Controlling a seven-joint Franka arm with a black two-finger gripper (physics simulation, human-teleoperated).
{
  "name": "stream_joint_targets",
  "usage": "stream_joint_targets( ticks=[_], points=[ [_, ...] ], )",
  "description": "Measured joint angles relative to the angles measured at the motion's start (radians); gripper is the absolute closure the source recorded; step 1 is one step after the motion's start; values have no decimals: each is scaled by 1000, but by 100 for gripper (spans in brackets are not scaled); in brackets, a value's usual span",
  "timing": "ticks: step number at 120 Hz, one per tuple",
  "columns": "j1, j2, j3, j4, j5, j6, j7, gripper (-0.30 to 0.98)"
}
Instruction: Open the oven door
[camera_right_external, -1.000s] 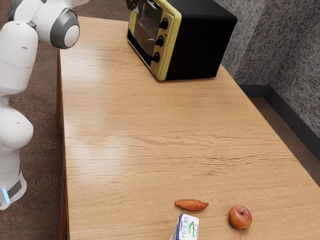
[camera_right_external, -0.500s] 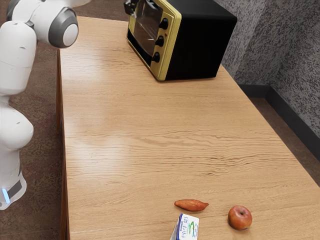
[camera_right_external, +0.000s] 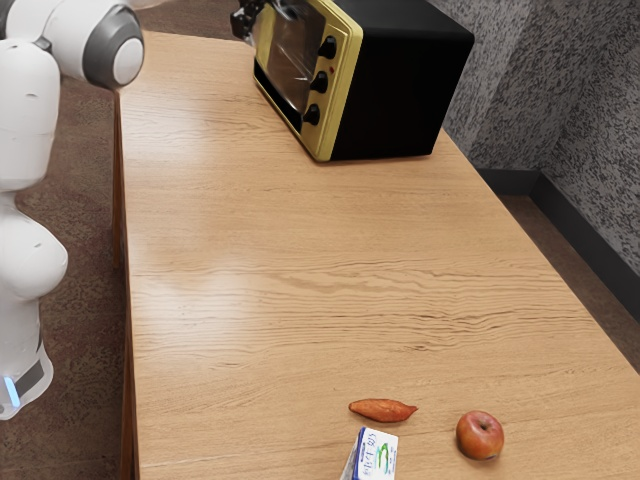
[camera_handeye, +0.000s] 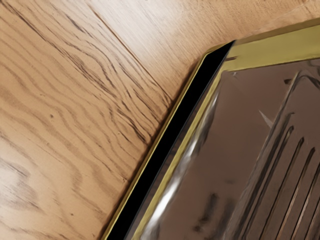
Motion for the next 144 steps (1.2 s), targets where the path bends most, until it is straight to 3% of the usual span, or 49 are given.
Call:
stream_joint_targets(
  ticks=[71, 144],
  points=[
    [67, -72, 5, -141, 42, 10, 6, 0],
    [114, -132, 25, -257, -25, 13, 34, 0]
  ],
)
